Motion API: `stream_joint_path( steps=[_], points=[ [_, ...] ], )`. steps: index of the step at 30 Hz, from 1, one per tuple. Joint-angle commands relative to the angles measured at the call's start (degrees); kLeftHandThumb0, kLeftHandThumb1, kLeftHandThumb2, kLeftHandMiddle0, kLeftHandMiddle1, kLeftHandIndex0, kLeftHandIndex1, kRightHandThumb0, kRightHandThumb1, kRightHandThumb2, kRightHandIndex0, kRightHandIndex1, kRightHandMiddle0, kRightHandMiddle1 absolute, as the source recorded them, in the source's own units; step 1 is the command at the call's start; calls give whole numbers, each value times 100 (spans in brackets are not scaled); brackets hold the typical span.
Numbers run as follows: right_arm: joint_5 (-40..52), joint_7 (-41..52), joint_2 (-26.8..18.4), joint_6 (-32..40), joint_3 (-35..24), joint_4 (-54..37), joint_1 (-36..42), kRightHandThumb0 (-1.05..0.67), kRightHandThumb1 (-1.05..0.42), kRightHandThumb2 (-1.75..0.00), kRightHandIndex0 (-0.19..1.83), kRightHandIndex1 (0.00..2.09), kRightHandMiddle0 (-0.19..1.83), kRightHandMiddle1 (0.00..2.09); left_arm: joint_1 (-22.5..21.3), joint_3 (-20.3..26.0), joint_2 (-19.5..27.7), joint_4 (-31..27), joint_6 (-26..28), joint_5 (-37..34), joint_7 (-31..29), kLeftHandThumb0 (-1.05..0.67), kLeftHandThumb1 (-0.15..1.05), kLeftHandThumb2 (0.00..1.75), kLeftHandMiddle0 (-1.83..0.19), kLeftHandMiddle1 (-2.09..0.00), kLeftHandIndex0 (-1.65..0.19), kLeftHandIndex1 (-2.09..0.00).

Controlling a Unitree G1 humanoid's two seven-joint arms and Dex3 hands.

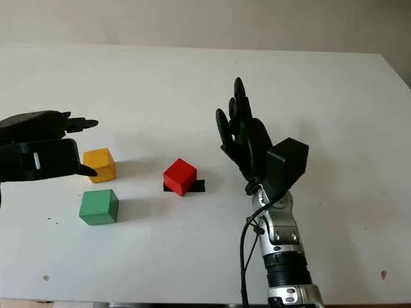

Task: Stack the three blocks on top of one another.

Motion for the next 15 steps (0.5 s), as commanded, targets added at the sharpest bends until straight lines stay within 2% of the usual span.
stream_joint_path(
  steps=[1, 15],
  points=[
    [38, 15, -42, -6, -28, -3, -3, -72, -105, -48, -19, 0, -19, 0, 49, -59, -9, -66, 9, 92, 38, -82, 95, 5, 1, -5, -29, -8],
    [22, 21, -74, 12, -20, -60, 49, -71, -105, -49, -19, 0, -19, 0, 195, -275, -196, -28, 57, 504, 175, -76, 93, 6, 0, -6, -39, -11]
  ],
)
